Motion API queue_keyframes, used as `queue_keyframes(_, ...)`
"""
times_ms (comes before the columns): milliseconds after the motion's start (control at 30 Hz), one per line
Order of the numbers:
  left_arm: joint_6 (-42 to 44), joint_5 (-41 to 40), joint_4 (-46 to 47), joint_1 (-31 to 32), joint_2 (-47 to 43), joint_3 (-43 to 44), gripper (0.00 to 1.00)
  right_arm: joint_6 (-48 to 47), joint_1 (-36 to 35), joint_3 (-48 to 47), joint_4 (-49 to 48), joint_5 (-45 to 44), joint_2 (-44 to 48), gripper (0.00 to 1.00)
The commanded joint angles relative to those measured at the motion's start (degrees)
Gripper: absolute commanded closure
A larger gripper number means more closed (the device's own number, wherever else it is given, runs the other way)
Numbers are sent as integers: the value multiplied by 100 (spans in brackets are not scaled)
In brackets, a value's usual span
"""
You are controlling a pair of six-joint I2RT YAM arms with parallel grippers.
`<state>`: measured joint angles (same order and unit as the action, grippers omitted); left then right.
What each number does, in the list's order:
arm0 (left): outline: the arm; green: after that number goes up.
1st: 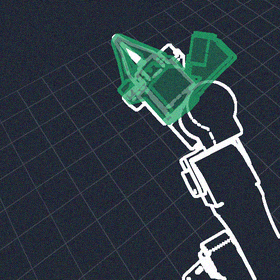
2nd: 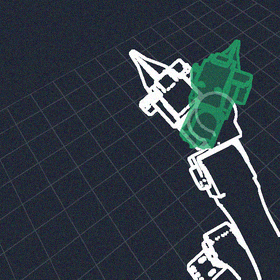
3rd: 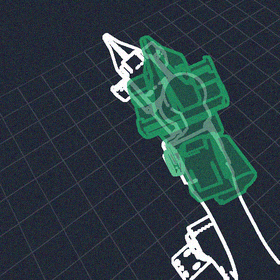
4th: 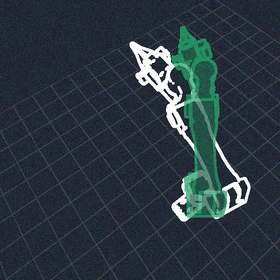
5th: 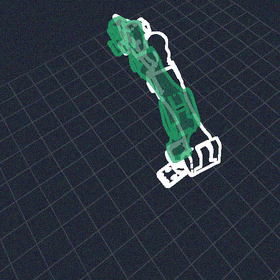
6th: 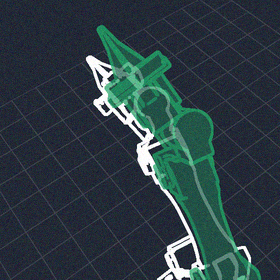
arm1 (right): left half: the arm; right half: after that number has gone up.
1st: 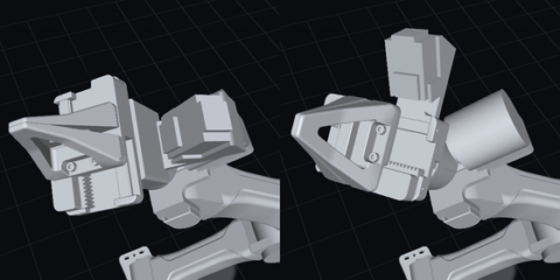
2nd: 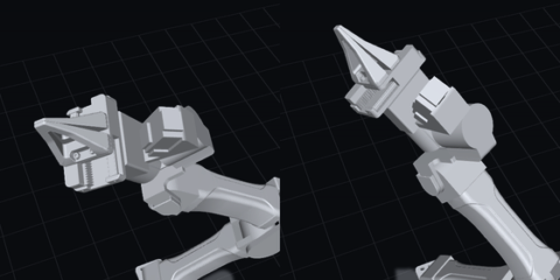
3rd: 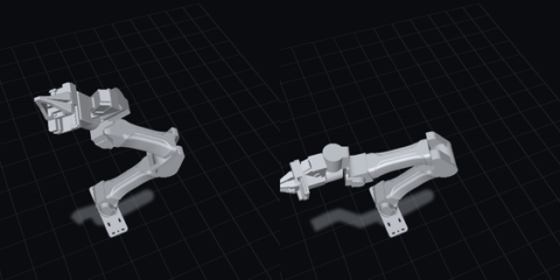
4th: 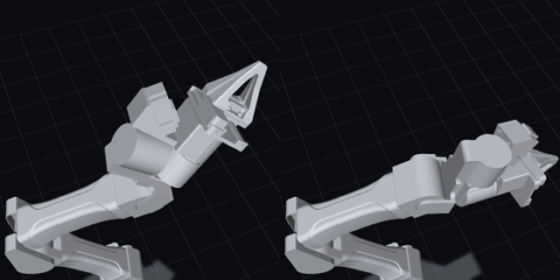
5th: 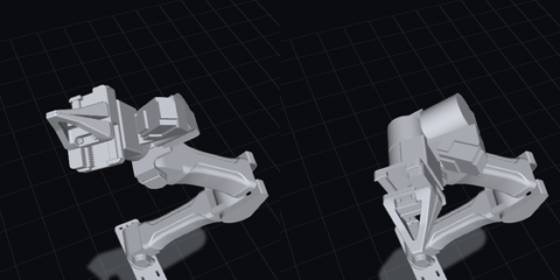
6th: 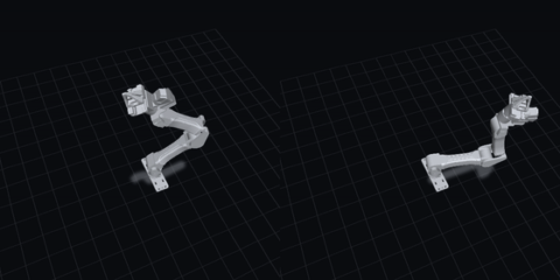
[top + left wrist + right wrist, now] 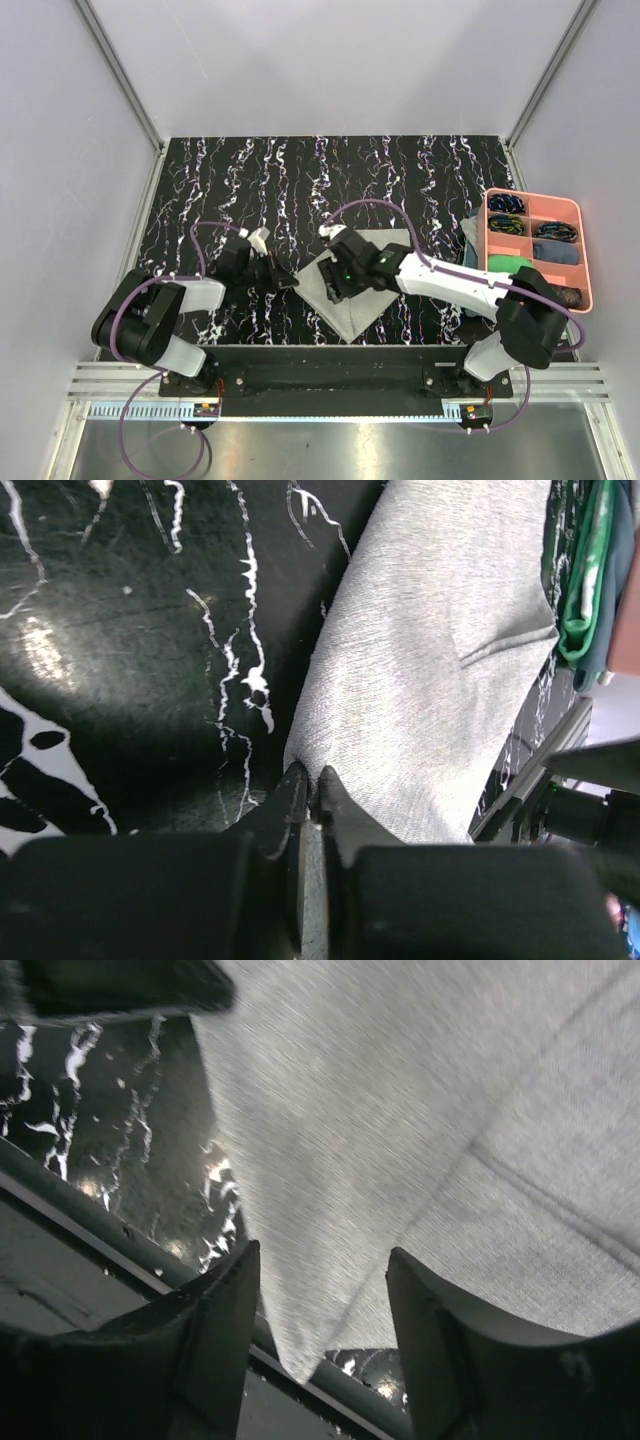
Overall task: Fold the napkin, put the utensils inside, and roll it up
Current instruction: Roll the napkin with the utensil
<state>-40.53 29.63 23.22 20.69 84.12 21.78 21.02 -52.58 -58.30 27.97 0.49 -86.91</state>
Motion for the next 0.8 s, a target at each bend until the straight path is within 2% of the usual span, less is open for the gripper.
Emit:
queue_keyframes(0,-148,280,8,23,-228,318,100,-220,-814,-567,-353,-1462,-70,35)
queue_keyframes(233,-595,342,-274,14,-589,441,100,-221,-1905,-1323,-450,-3825,-1387,33)
queue_keyframes(433,-754,403,-231,5,-642,450,100,7,-2405,-1517,-450,-4863,-1960,33)
queue_keyframes(767,-860,456,-143,-47,-704,362,100,43,-2600,-1640,-459,-5401,-2646,34)
